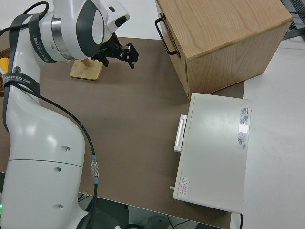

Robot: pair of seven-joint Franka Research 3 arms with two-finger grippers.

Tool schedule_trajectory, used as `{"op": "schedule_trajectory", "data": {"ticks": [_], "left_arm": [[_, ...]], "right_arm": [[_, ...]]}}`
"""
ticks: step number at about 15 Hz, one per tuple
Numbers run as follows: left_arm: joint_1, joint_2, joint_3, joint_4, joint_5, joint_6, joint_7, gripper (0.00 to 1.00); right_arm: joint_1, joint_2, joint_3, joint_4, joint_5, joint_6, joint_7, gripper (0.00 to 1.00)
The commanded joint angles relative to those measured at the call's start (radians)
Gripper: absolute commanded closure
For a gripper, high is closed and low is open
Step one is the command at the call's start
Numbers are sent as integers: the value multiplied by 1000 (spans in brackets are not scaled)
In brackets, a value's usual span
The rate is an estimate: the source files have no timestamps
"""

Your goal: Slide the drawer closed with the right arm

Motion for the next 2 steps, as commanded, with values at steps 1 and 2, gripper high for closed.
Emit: {"op": "schedule_trajectory", "data": {"ticks": [1,2], "left_arm": [[4,11,-6,26,17,-20,10,7],[4,11,-6,26,17,-20,10,7]], "right_arm": [[7,-18,-2,-12,-25,-27,-25,15],[7,-19,-1,-10,-20,-42,-25,15]]}}
